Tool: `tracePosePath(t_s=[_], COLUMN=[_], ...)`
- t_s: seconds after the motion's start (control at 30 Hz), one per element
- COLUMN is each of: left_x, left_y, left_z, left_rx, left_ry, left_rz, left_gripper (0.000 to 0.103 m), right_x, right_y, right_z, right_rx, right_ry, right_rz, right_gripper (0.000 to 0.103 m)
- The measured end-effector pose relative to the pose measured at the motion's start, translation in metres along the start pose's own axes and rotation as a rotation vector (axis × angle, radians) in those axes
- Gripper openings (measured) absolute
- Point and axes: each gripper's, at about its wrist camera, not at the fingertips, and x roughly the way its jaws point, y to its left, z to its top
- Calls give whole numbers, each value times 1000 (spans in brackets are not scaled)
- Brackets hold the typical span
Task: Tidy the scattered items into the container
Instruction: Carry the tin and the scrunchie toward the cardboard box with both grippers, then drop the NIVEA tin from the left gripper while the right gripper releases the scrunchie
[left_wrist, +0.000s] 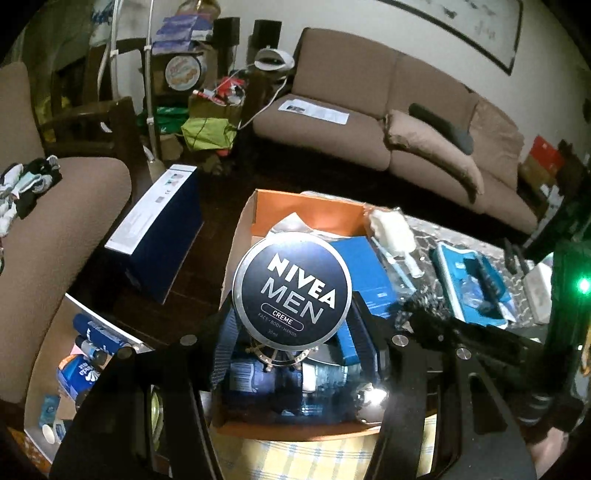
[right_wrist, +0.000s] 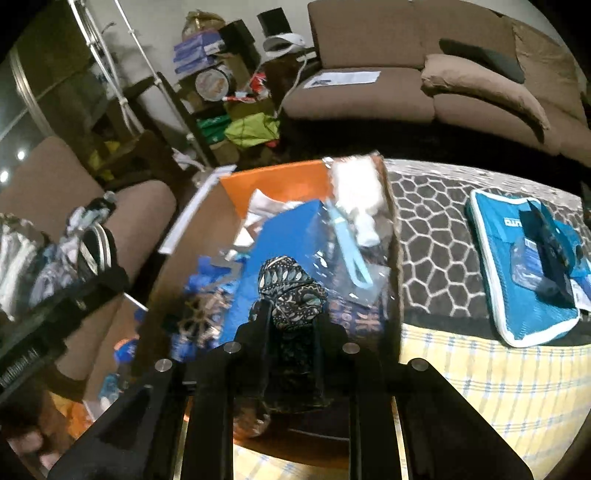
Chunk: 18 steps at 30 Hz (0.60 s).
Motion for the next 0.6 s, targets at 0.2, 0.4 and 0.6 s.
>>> tracePosePath(t_s=[0.2,0.4,0.6], left_x=[27,51,64], left_y=[1,-1,-8], left_z=[-8,-21,-29], left_rx=[-26,-43,-28], left_ry=[93,192,262], left_rz=[23,66,84], left_gripper=[54,54,54], right_x=[6,-4,-6], right_y=[-10,-9,-2], right_z=[-7,-7,-9], right_rx=[8,-16,-47], right_ry=[23,40,73], right_rz=[3,46,43], right_gripper=[25,28,28])
